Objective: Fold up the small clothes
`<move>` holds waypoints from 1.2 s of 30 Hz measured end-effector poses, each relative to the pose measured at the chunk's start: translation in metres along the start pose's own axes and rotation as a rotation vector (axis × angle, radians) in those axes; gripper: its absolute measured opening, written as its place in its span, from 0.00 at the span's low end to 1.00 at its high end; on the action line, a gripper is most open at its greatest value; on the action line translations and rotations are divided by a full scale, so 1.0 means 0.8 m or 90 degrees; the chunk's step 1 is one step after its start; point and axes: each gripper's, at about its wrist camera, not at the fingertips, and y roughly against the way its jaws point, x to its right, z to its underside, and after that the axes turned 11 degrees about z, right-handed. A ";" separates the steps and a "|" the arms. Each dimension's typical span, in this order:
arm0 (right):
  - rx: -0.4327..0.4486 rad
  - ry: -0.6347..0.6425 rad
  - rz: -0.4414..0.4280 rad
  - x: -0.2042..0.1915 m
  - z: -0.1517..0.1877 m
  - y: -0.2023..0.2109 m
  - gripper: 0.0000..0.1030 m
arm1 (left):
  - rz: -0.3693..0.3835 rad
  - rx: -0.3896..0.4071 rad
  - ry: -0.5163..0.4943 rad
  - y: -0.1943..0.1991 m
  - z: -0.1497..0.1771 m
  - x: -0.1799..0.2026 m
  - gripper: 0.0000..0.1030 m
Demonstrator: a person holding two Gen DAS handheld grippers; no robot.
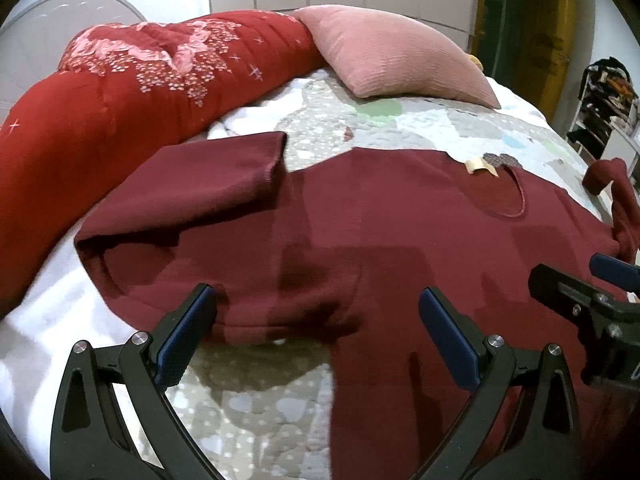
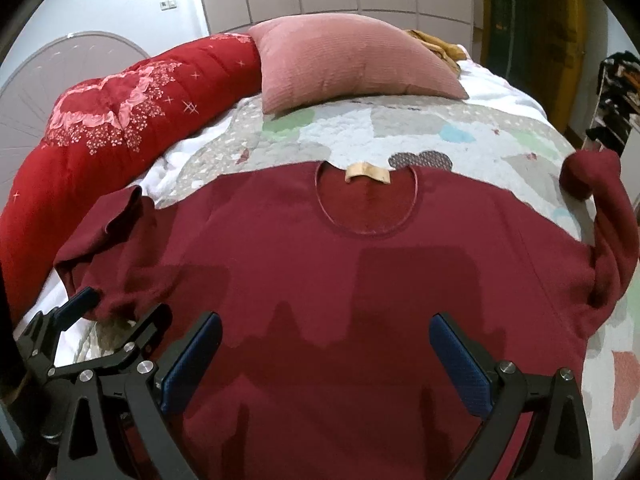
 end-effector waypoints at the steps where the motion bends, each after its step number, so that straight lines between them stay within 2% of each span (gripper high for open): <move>1: -0.001 0.000 -0.005 -0.003 -0.002 -0.001 1.00 | -0.002 0.000 0.003 0.000 0.000 -0.003 0.99; 21: -0.008 0.028 -0.032 -0.042 -0.028 -0.019 1.00 | -0.004 -0.008 0.027 0.000 -0.001 -0.029 0.99; 25: -0.007 0.027 -0.053 -0.049 -0.037 -0.024 1.00 | -0.013 -0.009 0.028 0.004 -0.004 -0.042 0.99; 32: -0.012 0.030 -0.126 -0.080 -0.056 -0.030 1.00 | -0.022 -0.023 0.092 0.002 -0.005 -0.086 0.99; 36: -0.003 0.050 -0.146 -0.104 -0.064 -0.031 0.99 | -0.025 -0.017 0.092 0.007 -0.005 -0.089 0.99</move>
